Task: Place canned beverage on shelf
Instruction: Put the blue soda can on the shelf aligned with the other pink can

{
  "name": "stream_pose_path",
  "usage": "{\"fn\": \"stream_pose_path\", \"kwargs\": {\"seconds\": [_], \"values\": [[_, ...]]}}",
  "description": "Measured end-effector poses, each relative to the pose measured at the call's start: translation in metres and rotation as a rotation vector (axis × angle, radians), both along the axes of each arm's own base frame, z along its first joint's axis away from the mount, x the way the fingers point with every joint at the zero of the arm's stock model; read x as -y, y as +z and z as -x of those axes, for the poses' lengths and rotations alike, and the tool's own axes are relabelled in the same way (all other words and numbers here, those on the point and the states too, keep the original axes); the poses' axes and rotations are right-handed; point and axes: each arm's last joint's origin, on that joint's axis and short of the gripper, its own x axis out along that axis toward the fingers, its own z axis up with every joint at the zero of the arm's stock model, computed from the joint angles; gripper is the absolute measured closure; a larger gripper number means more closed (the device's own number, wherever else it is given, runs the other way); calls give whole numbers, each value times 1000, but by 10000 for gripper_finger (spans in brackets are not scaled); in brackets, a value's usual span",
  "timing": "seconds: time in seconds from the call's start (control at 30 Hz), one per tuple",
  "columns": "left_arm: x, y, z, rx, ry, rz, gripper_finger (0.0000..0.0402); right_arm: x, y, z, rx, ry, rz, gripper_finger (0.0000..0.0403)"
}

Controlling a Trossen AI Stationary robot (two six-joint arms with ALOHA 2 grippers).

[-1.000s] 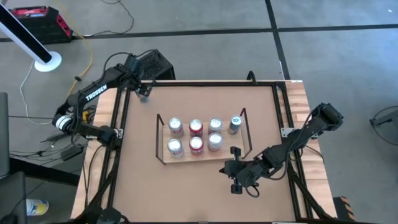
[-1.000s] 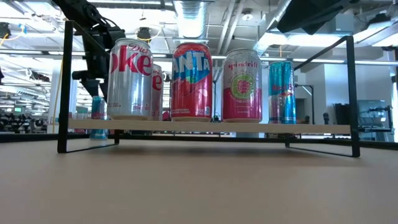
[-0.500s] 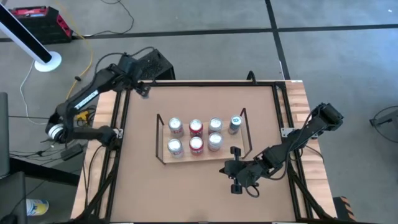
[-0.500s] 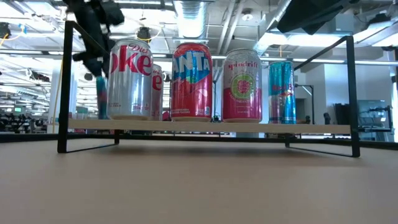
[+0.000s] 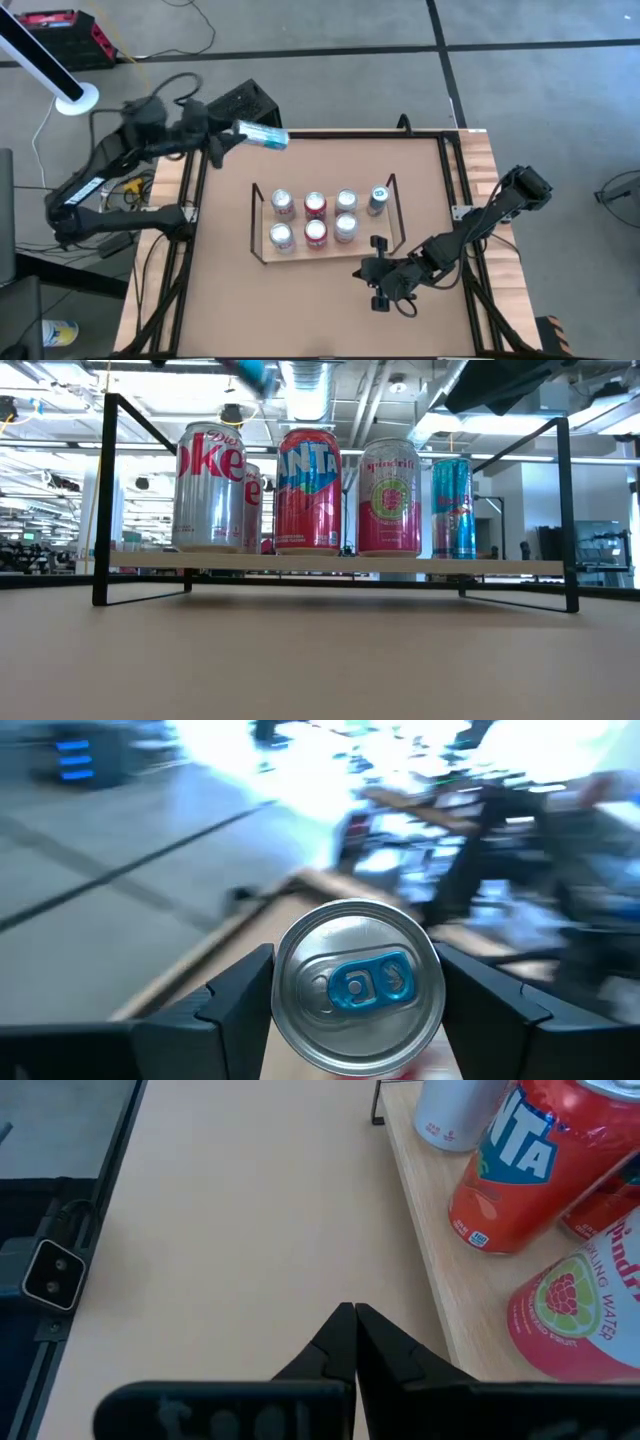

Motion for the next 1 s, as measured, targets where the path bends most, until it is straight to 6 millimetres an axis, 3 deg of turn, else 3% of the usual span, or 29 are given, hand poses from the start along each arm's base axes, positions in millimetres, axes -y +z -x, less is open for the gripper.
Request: {"fn": "stream_pose_path", "kwargs": {"seconds": [0.17, 0.5, 0.73, 1.0], "values": [[26, -4, -26, 29, -234, 23, 182, -8, 10, 21, -16, 71, 41, 376], [83, -45, -141, 22, -515, -89, 182, -21, 74, 94, 253, 150, 55, 376], [89, -80, -211, -20, -509, -143, 182, -23, 87, 120, 335, 135, 78, 376], [79, -114, -264, -142, -465, -145, 182, -20, 81, 122, 287, 110, 94, 376]]}}
